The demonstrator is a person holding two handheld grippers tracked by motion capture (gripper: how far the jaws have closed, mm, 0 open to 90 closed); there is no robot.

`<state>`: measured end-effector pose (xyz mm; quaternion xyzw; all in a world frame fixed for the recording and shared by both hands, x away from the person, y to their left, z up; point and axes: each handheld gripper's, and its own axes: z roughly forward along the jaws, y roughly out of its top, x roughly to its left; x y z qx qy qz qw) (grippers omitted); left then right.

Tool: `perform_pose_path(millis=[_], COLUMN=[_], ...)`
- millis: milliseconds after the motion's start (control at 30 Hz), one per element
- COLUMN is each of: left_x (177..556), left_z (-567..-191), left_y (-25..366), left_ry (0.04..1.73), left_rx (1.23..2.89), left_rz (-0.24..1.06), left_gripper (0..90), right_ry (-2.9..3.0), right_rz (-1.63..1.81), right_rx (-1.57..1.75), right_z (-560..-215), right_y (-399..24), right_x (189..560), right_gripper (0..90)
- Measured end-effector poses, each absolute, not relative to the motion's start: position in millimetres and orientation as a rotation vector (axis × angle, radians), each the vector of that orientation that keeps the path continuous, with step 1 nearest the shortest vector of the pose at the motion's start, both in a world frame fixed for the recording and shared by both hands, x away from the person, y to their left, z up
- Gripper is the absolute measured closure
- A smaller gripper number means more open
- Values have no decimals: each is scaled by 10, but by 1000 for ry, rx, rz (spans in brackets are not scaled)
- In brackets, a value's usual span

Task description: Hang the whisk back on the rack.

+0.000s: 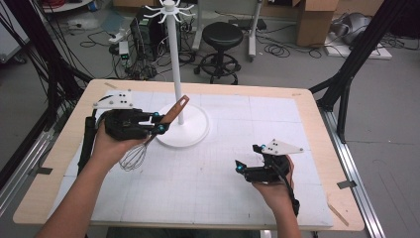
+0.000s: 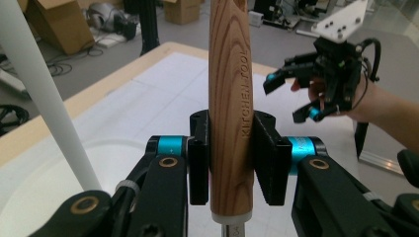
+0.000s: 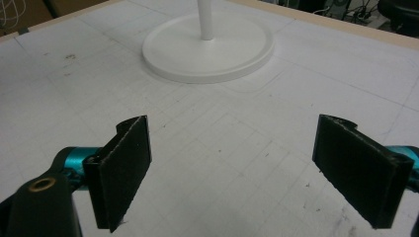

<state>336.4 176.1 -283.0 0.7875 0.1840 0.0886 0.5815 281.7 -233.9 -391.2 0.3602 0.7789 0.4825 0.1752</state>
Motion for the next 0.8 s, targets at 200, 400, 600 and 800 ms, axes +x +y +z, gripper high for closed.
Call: perform_pose_path(millis=[200,400,600,800], left_x=[3431,3476,3534,3580], left_z=[-2689,-2567,-2475,-2352], left_y=[1746,1743,1741,1732], left_ry=[429,418,434,445], left_rx=[1803,1753,1728,1713], left_rz=[229,242,267,294], left_gripper=[706,707,706,707], right_ry=[2216,2218,2223,2224], right_rz=[1368,1367,1365,1361], right_rx=[1015,1005,1003,1007], right_z=[-3917,-3920,-3925,-3932], right_y=[-2313,-2308,-2293,-2291], right_x=[2817,2815,2813,2818], right_gripper=[137,137,137,137])
